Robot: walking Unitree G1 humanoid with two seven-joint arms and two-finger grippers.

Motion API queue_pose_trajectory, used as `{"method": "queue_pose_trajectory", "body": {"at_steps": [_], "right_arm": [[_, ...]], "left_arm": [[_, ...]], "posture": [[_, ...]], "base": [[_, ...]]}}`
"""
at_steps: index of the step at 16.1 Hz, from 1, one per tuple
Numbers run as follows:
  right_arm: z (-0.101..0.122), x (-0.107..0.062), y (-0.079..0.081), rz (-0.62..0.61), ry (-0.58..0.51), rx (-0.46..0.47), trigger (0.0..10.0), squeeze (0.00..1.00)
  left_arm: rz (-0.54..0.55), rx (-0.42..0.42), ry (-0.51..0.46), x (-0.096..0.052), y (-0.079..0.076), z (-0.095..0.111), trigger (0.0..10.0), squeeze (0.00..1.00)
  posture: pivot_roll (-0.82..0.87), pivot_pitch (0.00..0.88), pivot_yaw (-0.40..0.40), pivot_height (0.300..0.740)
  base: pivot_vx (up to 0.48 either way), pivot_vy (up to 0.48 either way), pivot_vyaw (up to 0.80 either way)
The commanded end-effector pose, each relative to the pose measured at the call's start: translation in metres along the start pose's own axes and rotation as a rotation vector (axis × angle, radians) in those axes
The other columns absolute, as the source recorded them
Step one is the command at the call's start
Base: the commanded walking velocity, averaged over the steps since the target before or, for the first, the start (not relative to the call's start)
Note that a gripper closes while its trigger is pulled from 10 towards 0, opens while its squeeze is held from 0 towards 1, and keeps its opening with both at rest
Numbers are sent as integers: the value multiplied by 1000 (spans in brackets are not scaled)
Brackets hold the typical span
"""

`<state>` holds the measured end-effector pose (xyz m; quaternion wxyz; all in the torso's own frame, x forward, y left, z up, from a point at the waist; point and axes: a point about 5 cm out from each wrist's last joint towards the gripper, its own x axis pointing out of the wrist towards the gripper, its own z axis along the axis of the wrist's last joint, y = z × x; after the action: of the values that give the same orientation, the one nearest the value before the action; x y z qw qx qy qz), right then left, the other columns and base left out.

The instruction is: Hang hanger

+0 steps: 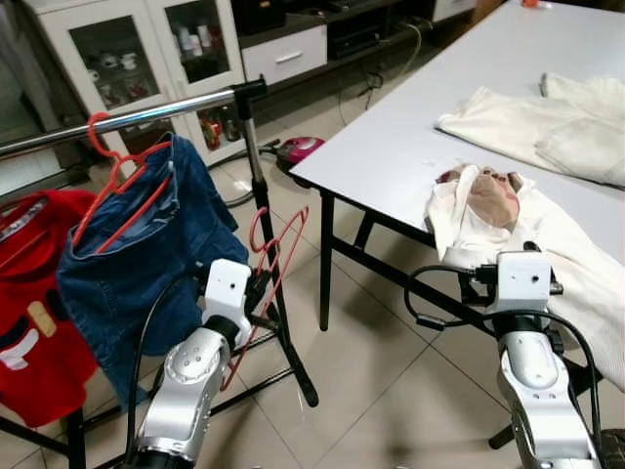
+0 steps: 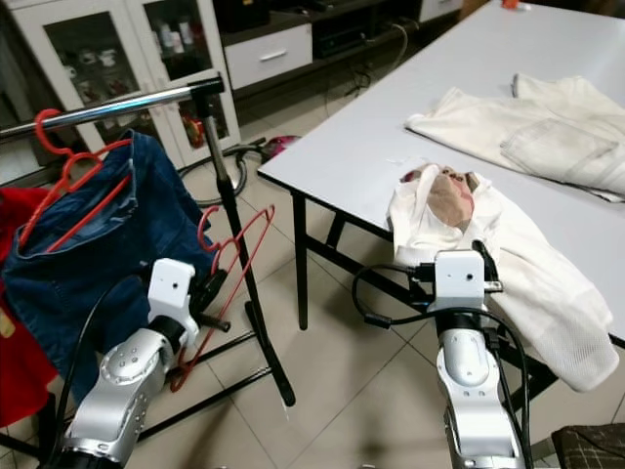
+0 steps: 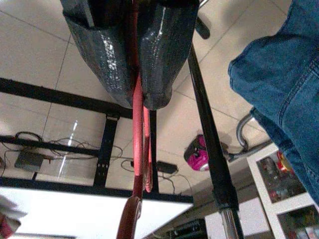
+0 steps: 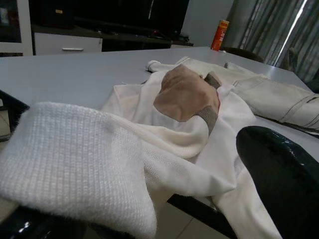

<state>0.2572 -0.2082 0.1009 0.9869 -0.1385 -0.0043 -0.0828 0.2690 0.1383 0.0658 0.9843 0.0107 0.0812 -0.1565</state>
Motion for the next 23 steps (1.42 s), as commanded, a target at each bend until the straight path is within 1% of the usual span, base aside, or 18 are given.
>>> {"method": "queue_pose_trajectory", "body": {"at_steps": [1,3,4,5,6,7,9,11,12,14,16,17,18,19,20,21,22,23], "right_arm": [[3,-1,1,3,-18,5,10000,0],[9,-13,2,21,-68,-26,10000,0],[-1,-33,-2,12,-37,-47,10000,0],[-6,-43,-5,11,-18,-61,10000,0],[-14,-62,-9,26,10,-101,10000,0],[-16,-66,-9,31,16,-109,10000,0],[-39,-82,-24,1,103,-147,10000,0],[-41,-78,-23,-12,110,-149,10000,0],[-36,-64,-24,-41,96,-128,10000,0],[-14,-25,-33,-120,26,-83,10000,0],[2,-4,-38,-152,-38,-71,10000,0],[10,9,-42,-179,-68,-56,10000,0],[19,29,-46,-193,-95,-59,10000,0],[43,70,-55,-210,-145,-66,10000,0],[70,101,-67,-228,-191,-103,10000,0],[97,124,-82,-258,-212,-169,10000,0],[117,136,-94,-292,-207,-192,10000,0],[125,140,-98,-300,-206,-202,10000,0]], "left_arm": [[14,12,-40,2,0,10,10000,0],[22,35,-67,2,1,17,10000,0],[16,53,-78,3,2,21,10000,0],[13,56,-78,4,2,22,10000,0],[-2,62,-76,4,1,23,10000,0],[-6,63,-75,3,1,23,10000,0],[-22,67,-71,5,1,24,10000,0],[-42,76,-84,10,-4,28,10000,0],[-51,77,-90,13,-5,30,10000,0],[-59,77,-94,17,-6,32,10000,0],[-64,79,-96,18,-7,33,10000,0],[-67,77,-99,19,-7,34,10000,0],[-71,75,-101,20,-8,35,10000,0],[-79,74,-105,23,-10,37,10000,0],[-83,77,-112,25,-11,40,10000,0],[-79,74,-116,27,-10,42,10000,0],[-75,75,-120,28,-9,43,10000,0],[-74,76,-122,28,-9,44,10000,0]], "posture": [[-85,0,79,740],[-68,0,66,740],[-62,0,61,740],[-64,0,61,740],[-69,0,61,740],[-69,0,61,740],[-96,0,72,740],[-102,0,79,740],[-109,0,87,740],[-114,0,100,740],[-111,0,104,740],[-111,0,104,740],[-113,0,115,740],[-101,0,119,740],[-95,0,118,740],[-84,0,118,740],[-66,0,110,740],[-66,0,110,740]], "base": [[0,0,0],[0,0,0],[0,0,0],[0,0,0],[0,0,0],[0,0,0],[0,0,0],[0,0,0],[0,0,0],[0,0,0],[0,0,0],[0,0,0],[0,0,0],[0,0,0],[0,0,0],[0,0,0],[0,0,0],[0,0,0]]}}
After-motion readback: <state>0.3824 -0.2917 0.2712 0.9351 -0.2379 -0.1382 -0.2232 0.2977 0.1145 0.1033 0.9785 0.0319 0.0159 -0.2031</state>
